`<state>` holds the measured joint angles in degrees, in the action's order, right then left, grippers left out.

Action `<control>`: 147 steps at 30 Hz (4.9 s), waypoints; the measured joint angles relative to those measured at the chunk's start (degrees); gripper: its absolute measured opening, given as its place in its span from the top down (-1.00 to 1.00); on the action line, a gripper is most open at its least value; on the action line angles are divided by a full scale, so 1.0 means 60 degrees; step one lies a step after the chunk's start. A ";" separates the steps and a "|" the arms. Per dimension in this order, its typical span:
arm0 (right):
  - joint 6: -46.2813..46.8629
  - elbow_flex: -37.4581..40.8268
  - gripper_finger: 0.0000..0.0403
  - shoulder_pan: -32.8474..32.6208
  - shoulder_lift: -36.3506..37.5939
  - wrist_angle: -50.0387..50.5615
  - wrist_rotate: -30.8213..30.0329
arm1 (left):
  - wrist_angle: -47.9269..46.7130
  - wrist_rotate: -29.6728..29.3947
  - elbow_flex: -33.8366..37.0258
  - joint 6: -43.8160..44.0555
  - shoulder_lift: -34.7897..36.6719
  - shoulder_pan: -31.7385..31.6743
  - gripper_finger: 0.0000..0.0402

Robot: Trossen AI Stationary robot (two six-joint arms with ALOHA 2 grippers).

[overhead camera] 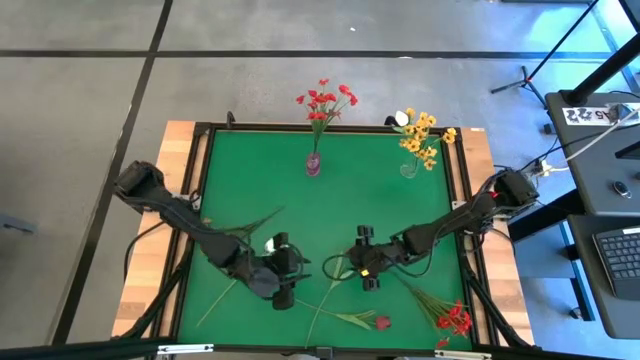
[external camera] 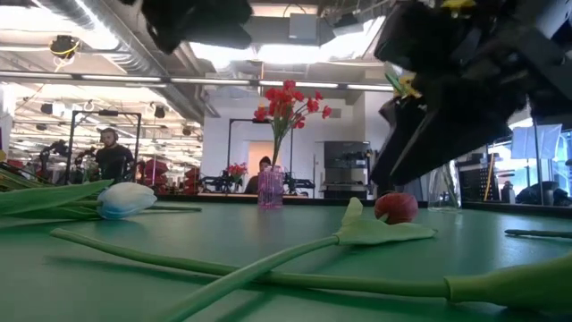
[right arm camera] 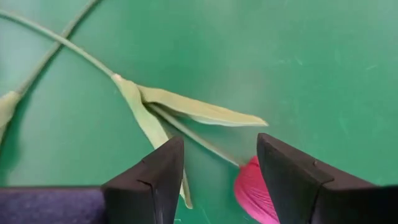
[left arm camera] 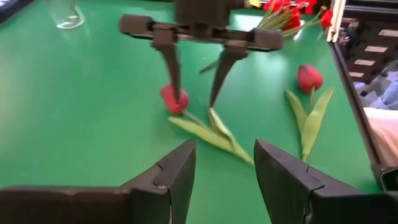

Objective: Sort flowers into vase by color
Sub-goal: Put the top red flower into the pink vase

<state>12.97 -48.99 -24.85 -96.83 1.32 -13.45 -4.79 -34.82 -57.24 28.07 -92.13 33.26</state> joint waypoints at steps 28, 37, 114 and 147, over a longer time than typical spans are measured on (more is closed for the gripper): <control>0.1650 -0.0018 0.00 0.0587 -0.0698 0.1292 -0.1368 | 0.1616 -0.0435 0.2210 0.1200 0.0665 0.0065 0.22; 0.1577 -0.0193 0.00 0.0593 -0.0718 0.1269 -0.1331 | 0.1609 -0.0435 0.2209 0.1218 0.0667 -0.0100 0.22; 0.1537 -0.4360 0.81 -0.0483 -0.0594 0.6798 -0.1407 | 0.0064 0.0293 0.2191 -0.4209 0.0665 -0.2852 0.77; 0.1541 -0.4360 0.81 -0.0487 -0.0591 0.6800 -0.1404 | -0.0343 0.0425 0.2194 -0.4501 0.0661 -0.2725 0.48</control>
<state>22.22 -75.16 -27.77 -100.38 42.12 -21.87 -6.85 -32.27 -44.07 1.06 -88.16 16.91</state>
